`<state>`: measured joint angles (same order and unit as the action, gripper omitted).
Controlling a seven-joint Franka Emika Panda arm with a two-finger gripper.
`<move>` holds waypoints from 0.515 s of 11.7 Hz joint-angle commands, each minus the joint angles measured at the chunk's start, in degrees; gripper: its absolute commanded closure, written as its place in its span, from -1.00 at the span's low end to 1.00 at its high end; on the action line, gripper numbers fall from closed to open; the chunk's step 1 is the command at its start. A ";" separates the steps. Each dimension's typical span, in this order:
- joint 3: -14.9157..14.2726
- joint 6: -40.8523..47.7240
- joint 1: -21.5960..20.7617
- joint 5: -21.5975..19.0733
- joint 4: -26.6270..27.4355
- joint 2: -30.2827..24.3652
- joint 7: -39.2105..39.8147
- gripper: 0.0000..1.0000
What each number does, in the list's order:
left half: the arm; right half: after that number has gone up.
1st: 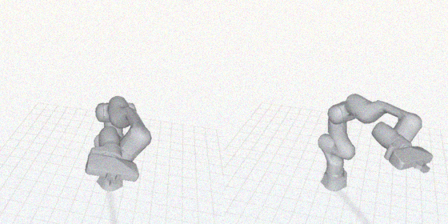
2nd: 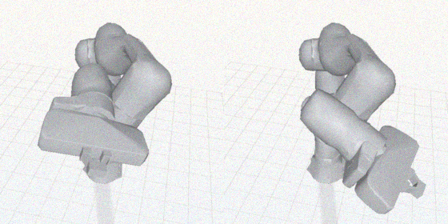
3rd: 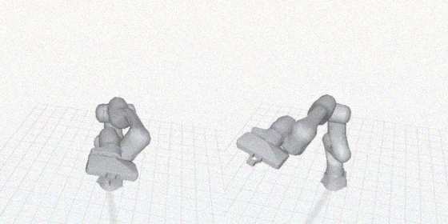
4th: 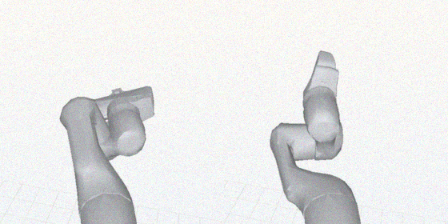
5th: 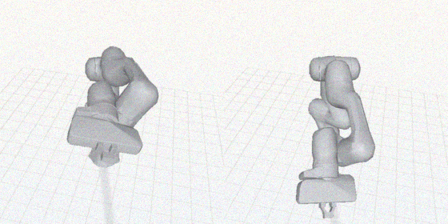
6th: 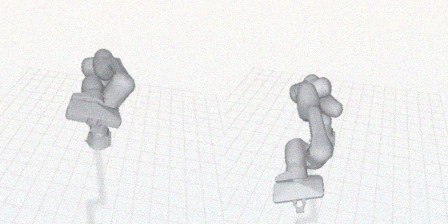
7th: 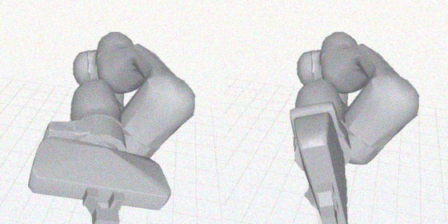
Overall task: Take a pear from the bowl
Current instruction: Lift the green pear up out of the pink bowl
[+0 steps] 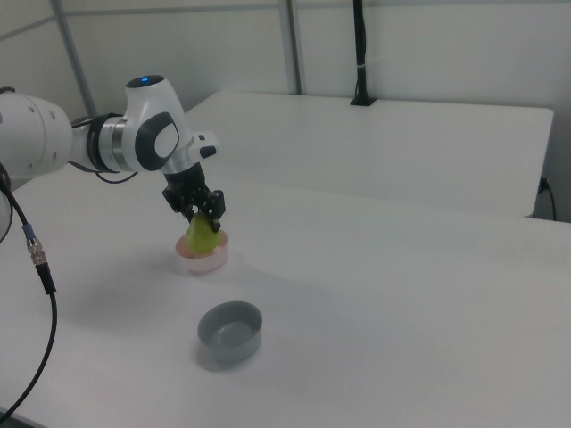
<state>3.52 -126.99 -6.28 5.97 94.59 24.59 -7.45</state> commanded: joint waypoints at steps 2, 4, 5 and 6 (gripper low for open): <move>-0.70 4.10 -0.05 0.19 -1.24 -3.14 1.29 0.97; -0.79 4.82 1.09 0.10 -1.33 -4.81 2.61 0.97; -0.79 4.91 2.05 0.01 -1.33 -5.25 3.49 0.98; -0.88 5.87 2.58 -0.08 -1.33 -6.04 4.63 1.00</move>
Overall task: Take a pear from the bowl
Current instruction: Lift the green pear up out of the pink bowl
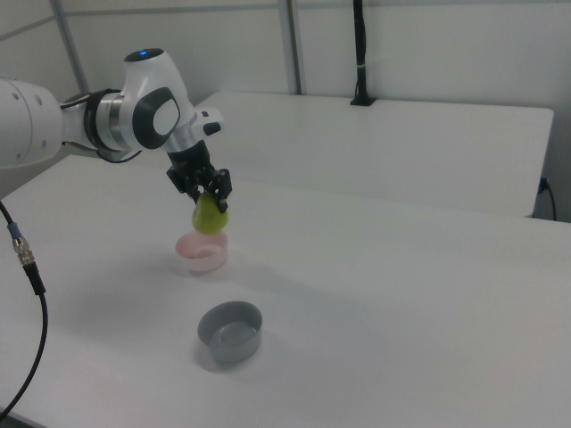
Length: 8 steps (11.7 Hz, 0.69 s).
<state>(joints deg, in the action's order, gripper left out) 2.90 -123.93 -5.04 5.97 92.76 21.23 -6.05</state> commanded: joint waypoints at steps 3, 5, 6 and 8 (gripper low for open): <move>-0.27 5.36 5.47 -1.57 0.49 -4.53 9.01 1.00; -0.18 6.95 9.42 -2.19 0.49 -5.50 13.41 1.00; -0.18 6.95 11.79 -2.27 0.49 -5.50 15.52 1.00; -0.18 6.95 16.36 -3.67 0.41 -5.33 20.52 1.00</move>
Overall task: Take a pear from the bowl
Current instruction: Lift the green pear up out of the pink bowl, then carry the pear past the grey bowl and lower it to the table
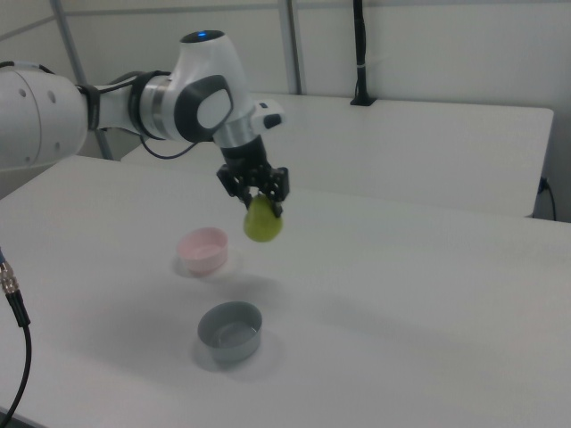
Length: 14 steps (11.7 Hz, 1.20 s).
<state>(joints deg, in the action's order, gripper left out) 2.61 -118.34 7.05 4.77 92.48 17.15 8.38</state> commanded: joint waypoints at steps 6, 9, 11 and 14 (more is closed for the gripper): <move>0.02 0.13 14.92 -3.54 -0.10 3.92 19.21 1.00; -0.15 -0.66 15.81 -3.80 -3.36 8.24 20.36 1.00; -1.20 -4.51 15.46 -5.12 -4.06 10.35 20.01 1.00; -1.30 -7.07 15.19 -5.04 -3.80 12.02 19.83 1.00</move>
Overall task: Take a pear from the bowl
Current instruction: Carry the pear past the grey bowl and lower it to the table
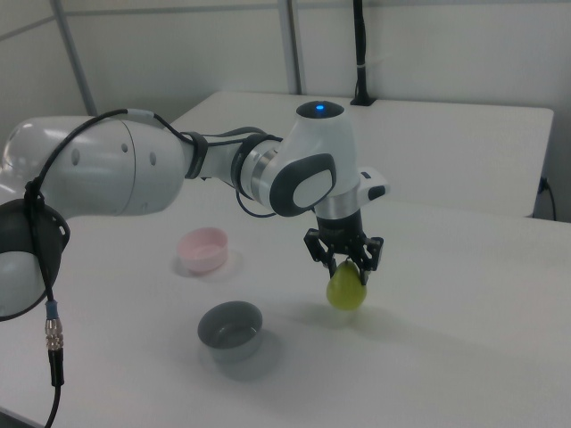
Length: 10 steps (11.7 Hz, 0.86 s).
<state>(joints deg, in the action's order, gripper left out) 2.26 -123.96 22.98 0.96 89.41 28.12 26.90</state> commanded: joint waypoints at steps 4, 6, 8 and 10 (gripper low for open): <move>-0.95 -1.72 -0.83 -1.13 -0.64 2.81 1.49 0.99; -0.95 -2.95 -0.83 -1.22 -0.64 2.82 1.31 0.64; -0.95 -2.95 -0.74 -1.05 -0.64 2.73 1.31 -0.37; -0.95 -2.95 -0.83 -0.78 -0.64 2.55 1.40 -0.93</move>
<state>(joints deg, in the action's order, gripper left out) 2.26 -125.83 22.95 0.93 89.22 30.62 26.90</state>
